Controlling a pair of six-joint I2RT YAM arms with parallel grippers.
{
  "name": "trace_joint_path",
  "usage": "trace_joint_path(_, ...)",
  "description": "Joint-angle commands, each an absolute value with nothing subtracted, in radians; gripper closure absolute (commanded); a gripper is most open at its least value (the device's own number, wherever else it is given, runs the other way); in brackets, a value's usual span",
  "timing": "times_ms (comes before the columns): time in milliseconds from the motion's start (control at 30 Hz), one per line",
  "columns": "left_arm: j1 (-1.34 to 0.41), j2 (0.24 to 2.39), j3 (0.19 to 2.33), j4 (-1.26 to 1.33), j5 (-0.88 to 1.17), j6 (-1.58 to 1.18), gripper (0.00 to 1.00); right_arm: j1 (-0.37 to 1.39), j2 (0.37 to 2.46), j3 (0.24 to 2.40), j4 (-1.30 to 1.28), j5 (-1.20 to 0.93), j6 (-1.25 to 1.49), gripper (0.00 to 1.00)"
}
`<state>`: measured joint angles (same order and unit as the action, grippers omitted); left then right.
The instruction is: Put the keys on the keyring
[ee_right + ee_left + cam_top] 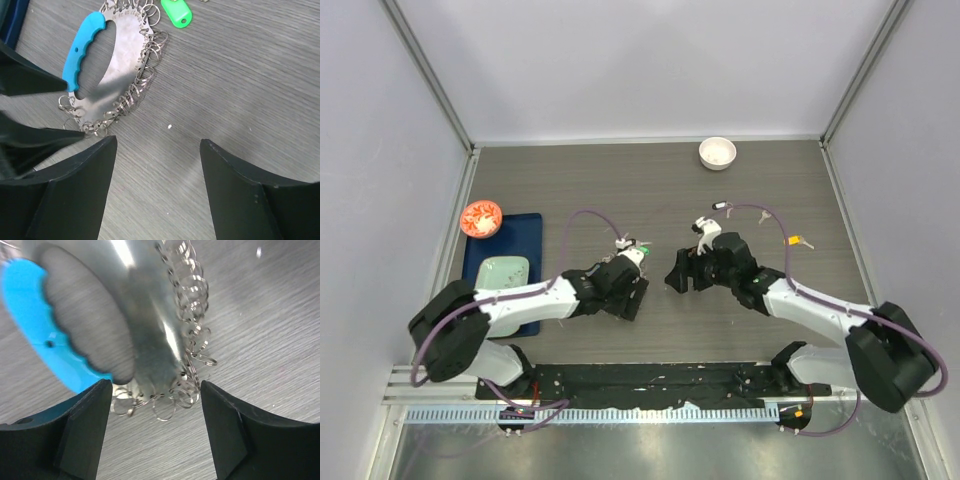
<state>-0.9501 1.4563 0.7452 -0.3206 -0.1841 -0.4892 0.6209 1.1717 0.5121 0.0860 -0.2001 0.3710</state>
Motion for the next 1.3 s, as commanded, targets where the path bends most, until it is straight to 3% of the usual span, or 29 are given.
trace_joint_path(0, -0.945, 1.248, 0.747, -0.289, -0.354, -0.460, 0.23, 0.635, 1.282, 0.594, 0.224, -0.271, 0.244, 0.28)
trace_joint_path(233, -0.934, 1.036, 0.551, -0.003, -0.524, -0.383, 0.19, 0.640, 1.492, 0.666, 0.353, -0.343, 0.199, 0.47)
trace_joint_path(733, -0.933, 0.923, 0.456, 0.037, -0.663, -0.403, 0.19, 0.641, 1.775, 0.770, 0.465, -0.400, 0.173, 0.56)
trace_joint_path(967, -0.933, 0.942, 0.457, 0.040, -0.672, -0.397, 0.19, 0.641, 1.830, 0.790, 0.477, -0.442, 0.158, 0.60)
trace_joint_path(1267, -0.933, 0.960, 0.465, 0.040, -0.661, -0.394, 0.19, 0.641, 1.773, 0.790, 0.382, -0.445, 0.091, 0.80)
